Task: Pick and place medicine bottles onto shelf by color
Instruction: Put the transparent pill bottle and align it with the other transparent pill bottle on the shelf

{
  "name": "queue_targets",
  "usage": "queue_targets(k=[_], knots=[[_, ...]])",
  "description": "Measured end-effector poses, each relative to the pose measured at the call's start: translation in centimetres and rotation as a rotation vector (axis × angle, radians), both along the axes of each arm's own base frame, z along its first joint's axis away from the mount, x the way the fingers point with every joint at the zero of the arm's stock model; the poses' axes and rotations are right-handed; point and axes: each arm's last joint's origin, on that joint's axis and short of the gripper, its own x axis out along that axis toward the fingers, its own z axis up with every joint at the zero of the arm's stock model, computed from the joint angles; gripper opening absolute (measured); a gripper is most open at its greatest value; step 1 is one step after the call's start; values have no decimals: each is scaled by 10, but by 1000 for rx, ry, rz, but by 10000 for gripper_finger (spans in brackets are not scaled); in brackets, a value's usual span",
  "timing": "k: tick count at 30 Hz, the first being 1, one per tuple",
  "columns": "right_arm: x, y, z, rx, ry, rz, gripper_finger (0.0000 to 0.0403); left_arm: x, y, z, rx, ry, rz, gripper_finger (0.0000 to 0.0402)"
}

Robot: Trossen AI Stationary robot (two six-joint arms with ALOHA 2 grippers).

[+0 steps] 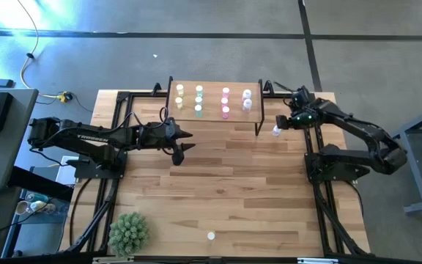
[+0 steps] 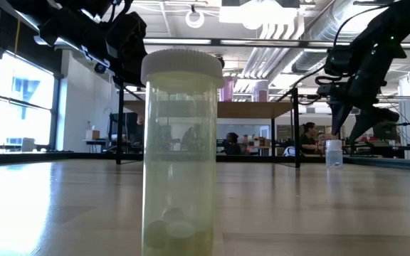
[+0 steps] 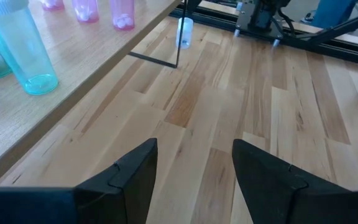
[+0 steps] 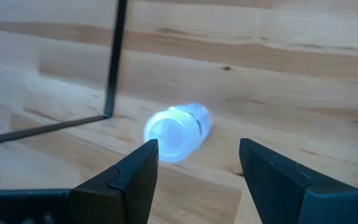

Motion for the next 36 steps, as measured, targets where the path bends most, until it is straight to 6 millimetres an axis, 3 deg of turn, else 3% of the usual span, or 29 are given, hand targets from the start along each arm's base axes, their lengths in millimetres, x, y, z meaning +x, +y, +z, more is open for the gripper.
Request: queue_targets(k=[26, 36], knots=[[25, 14, -4, -132, 65, 3, 215, 0, 0, 0, 0, 0, -1, 197], [30, 20, -5, -124, 73, -86, 215, 0, 0, 0, 0, 0, -1, 197]])
